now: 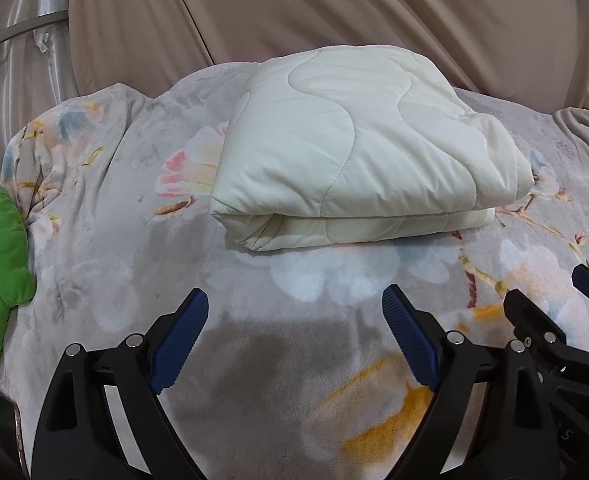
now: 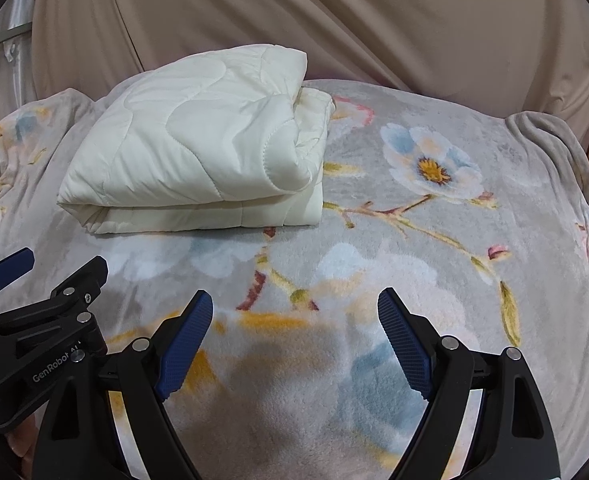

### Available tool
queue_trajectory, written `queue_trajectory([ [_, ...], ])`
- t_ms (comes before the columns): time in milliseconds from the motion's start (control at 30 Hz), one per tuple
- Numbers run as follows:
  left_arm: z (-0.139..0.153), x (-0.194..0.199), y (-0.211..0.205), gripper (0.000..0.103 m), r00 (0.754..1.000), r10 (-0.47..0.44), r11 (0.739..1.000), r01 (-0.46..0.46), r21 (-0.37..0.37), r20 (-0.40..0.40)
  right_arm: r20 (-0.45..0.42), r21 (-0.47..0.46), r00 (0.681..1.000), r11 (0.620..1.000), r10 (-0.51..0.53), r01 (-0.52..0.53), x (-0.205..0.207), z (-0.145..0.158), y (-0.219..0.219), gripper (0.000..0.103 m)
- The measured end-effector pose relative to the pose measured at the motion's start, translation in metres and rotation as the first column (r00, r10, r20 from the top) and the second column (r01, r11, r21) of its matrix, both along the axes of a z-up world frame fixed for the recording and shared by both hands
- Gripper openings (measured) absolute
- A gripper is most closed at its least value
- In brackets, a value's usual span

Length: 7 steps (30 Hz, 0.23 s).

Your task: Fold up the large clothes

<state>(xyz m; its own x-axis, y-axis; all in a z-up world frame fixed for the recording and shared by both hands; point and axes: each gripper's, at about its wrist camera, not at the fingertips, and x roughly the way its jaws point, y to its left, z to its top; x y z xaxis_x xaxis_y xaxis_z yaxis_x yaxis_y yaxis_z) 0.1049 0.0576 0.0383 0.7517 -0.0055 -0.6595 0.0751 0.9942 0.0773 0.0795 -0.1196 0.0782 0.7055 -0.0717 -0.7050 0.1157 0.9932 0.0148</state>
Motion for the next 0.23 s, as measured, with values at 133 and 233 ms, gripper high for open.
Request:
queue_trajectory([
  [133, 0.0011, 0.0033, 0.0019, 0.088, 0.999, -0.009, 1.0, 0.008, -0.021, -0.045, 0.004, -0.002, 1.0, 1.0, -0.002, 0.002, -0.0016, 0.0046, 0.0016, 0.083],
  [233, -0.002, 0.0056, 0.0033, 0.09, 0.996, 0.0, 1.0, -0.002, -0.02, -0.084, -0.005, -0.017, 1.0, 1.0, -0.005, 0.005, -0.0022, 0.0048, 0.0058, 0.083],
])
